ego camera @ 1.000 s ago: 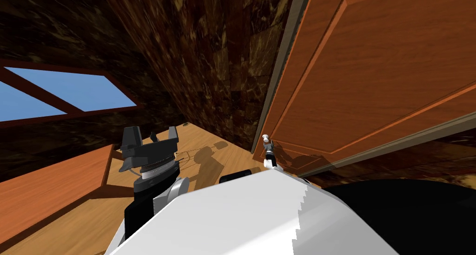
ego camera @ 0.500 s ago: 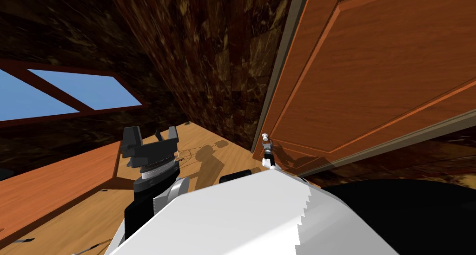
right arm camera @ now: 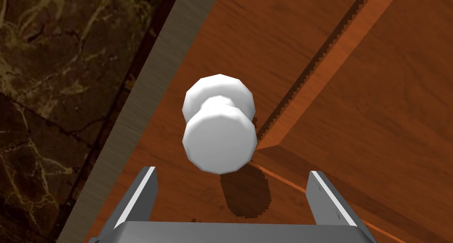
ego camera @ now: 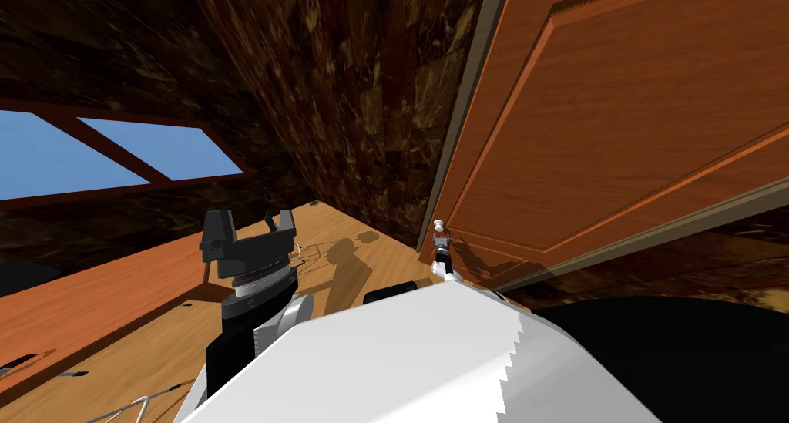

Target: Pull the door open

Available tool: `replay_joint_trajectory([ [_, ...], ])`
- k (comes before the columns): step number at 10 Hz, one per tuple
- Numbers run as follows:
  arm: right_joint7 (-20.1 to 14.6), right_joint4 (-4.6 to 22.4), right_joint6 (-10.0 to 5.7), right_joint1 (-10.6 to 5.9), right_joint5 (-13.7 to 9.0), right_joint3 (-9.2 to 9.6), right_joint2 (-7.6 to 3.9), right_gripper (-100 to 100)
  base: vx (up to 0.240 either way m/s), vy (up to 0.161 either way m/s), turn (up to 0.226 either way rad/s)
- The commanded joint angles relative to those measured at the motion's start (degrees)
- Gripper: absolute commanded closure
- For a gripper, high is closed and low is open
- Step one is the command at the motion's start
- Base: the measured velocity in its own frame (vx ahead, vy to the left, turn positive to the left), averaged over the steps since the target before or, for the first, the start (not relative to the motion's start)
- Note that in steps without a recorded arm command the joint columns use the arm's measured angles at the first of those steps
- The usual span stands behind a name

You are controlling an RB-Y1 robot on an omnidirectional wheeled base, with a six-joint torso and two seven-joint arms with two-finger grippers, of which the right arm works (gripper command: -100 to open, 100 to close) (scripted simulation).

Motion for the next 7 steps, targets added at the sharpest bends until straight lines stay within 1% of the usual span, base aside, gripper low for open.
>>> replay_joint_trajectory([
  [1, -2.86, 0.12, -0.07, -0.47, -0.95, 0.14, 0.50, -100, -0.059, -0.006, 0.029],
  [2, -4.50, 0.16, -0.09, -0.82, -1.72, 0.27, 0.91, -100, -0.074, -0.005, 0.065],
  [3, -5.18, 0.16, -0.09, -0.82, -1.72, 0.27, 0.91, -100, -0.057, -0.002, 0.025],
  [5, -8.83, 0.23, -0.13, -1.48, -3.18, 0.51, 1.68, -100, -0.068, -0.009, 0.042],
  [6, -9.39, 0.23, -0.13, -1.48, -3.18, 0.51, 1.68, -100, -0.057, -0.005, 0.021],
  [7, -11.38, 0.26, -0.15, -1.79, -3.86, 0.61, 2.05, -100, -0.053, -0.002, 0.030],
])
